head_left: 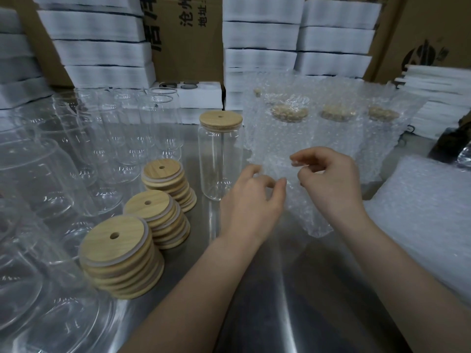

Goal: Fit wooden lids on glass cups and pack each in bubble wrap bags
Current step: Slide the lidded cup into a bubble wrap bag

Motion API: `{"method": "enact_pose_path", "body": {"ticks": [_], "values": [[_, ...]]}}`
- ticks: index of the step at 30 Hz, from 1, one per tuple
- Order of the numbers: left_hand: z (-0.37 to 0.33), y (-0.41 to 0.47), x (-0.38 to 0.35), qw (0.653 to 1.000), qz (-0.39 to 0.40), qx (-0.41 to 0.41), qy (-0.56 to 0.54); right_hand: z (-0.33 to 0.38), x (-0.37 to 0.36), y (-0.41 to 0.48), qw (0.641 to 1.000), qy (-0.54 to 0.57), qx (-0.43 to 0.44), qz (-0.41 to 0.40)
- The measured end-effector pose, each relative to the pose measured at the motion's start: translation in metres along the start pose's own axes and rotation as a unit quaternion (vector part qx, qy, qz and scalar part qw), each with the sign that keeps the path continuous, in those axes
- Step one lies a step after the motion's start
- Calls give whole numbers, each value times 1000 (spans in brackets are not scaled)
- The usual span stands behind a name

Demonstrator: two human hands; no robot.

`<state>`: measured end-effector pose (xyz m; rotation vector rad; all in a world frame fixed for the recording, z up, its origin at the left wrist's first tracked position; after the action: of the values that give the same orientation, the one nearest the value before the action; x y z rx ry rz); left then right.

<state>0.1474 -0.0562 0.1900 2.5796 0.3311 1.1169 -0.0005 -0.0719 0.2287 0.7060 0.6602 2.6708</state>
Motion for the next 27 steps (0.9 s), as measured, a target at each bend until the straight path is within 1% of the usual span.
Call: {"method": "enact_pose_path", "body": {"ticks": [2,4,8,11,13,15,18,21,23,25,27], "values": [[3,1,2,1000,-13,12,-10,3,-1,0,1000,-5,10,7],[3,1,4,1000,-17,5,-9,4,0,2,1000,-10,20,14],[2,0,-3,999,29,-6,13,7,6,4,998,-47,47,16],[2,-1,-6,999,46,-13,18,17,11,2,991,-94,100,6],[3,-1,-6,999,44,-14,8,26,11,-1,982,-116,146,-1],[4,0,-7,999,42,-10,-4,32,10,-4,976,-129,174,-7],[7,-1,-8,998,38,-3,-44,37,12,-5,979,-107,173,-26],[11,1,-4,994,16,26,-108,50,9,-7,980,-60,185,-38],[11,0,-2,991,4,41,-130,60,-5,-3,986,17,168,5],[11,1,-1,989,6,60,-135,65,-30,2,986,82,115,88],[9,3,-3,989,9,65,-129,69,-59,6,979,71,88,170]]}}
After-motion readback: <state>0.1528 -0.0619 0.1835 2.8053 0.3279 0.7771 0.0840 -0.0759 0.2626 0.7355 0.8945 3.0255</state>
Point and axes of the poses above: each hand's wrist, its own y-axis towards the middle knuckle, its own x-axis out of the back of the hand, z = x × y, the point moved 8 cm from there along y, towards the middle knuckle, and after that the axes turned 2 degrees about y, right-handed, at the moved point
